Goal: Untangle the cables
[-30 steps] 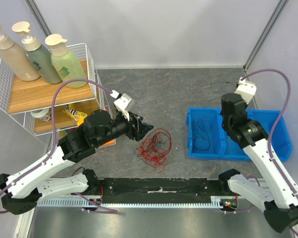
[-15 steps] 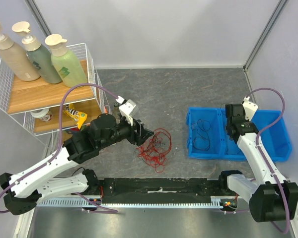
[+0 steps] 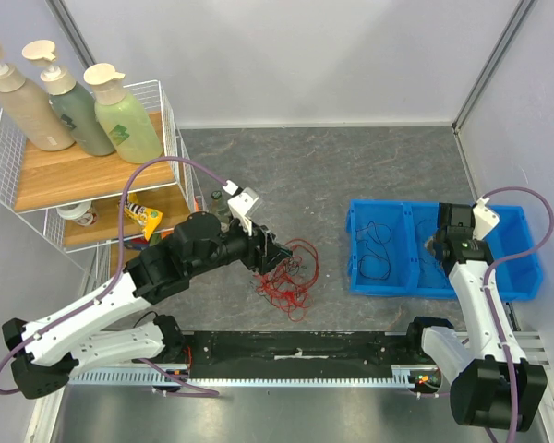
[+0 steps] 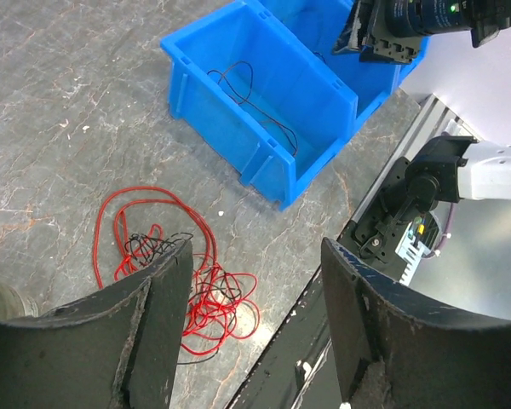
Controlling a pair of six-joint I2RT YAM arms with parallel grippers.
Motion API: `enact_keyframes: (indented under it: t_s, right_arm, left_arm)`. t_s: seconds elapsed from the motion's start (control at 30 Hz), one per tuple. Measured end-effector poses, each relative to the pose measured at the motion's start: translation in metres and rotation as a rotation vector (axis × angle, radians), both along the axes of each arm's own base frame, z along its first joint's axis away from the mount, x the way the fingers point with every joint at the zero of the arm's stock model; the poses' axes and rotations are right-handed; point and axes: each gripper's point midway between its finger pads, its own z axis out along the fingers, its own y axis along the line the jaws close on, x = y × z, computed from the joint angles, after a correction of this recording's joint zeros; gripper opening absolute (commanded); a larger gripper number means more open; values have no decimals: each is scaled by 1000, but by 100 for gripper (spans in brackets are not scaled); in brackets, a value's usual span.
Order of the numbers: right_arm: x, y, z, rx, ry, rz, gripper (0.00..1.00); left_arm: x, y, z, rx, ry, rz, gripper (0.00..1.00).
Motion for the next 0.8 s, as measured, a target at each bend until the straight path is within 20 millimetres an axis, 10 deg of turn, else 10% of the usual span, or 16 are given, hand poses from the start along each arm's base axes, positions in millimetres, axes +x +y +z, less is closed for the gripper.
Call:
enact_keyframes:
  t_s: [0.17, 0.33, 0.5, 0.8]
  right_arm:
    - [3, 10, 13, 22, -45, 85, 90]
    - [25, 37, 82, 52, -288, 280, 98]
    - [55, 123, 128, 250, -524, 738, 97]
    - [10, 275, 105, 371, -374, 1345, 96]
  left_arm:
    - [3, -4, -2, 3, 1, 1, 68]
    - [10, -15, -27, 69, 44, 2, 58]
    - [18, -33, -81, 204, 139, -15, 55]
    - [23, -26, -175, 539, 200, 102, 76]
